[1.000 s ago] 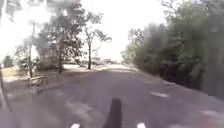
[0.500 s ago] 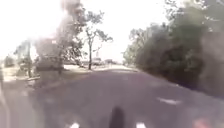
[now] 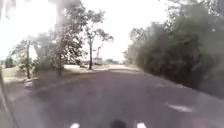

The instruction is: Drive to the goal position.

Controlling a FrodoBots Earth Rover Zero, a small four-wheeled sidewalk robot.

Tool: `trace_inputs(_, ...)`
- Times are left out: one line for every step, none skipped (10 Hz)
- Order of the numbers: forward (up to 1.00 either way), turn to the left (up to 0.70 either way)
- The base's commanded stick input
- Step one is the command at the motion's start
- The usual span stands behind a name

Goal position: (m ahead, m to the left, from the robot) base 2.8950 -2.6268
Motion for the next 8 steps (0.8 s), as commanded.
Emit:
trace_inputs(0.7,0.0)
trace_inputs(0.7,0.0)
trace_inputs(0.7,0.0)
trace_inputs(0.7,0.0)
trace_inputs(0.7,0.0)
trace_inputs(0.7,0.0)
trace_inputs(0.7,0.0)
trace_inputs(0.7,0.0)
